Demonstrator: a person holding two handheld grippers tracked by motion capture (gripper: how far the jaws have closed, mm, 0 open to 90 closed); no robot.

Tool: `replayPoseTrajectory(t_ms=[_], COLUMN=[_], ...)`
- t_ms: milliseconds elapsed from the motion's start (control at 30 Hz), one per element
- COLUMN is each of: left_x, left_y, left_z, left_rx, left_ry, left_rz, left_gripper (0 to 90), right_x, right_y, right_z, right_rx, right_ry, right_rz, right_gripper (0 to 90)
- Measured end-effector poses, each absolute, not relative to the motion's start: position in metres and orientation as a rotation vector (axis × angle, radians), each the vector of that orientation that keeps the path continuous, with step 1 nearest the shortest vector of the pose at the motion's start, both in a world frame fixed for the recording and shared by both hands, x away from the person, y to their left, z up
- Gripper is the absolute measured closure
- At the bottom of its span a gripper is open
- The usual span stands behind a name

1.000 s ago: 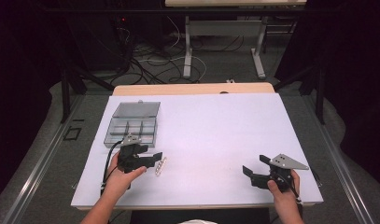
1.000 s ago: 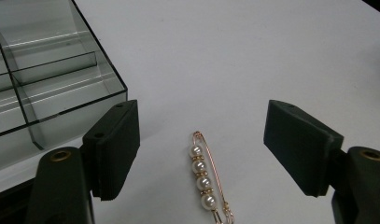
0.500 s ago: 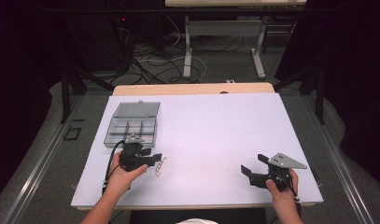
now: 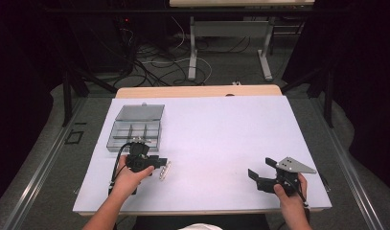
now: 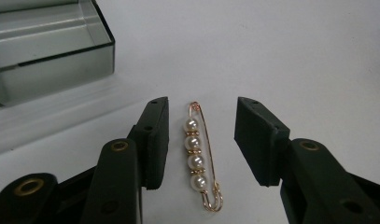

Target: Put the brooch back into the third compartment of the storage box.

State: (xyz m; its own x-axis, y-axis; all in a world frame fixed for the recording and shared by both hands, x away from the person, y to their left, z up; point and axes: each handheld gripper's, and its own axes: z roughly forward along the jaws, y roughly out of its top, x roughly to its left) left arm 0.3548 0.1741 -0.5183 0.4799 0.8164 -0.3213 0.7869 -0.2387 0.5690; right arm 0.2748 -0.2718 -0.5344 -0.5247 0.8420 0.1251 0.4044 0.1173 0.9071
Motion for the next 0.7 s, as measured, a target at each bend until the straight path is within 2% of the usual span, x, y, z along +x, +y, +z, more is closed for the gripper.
replayPoseTrajectory(t_ms=[67,400,700], left_x=[0.3556,0.3589,0.3641], left_y=[0.1723,0.171,0.174], left_z=[-0.5188,-0.5215,-0.5229], left_rx=[2.054,2.081,2.15], left_ry=[1.331,1.388,1.407], left_rz=[0.004,-0.046,-0.089], left_gripper=[56.9,65.4,67.8], right_x=[0.2751,0.275,0.2781], right_y=[-0.272,-0.2759,-0.2736], right_z=[-0.5339,-0.5297,-0.5321], right_rx=[1.211,1.216,1.203], right_ry=[1.973,1.947,1.975], right_rz=[1.396,1.399,1.401], right_gripper=[15.1,15.1,15.1])
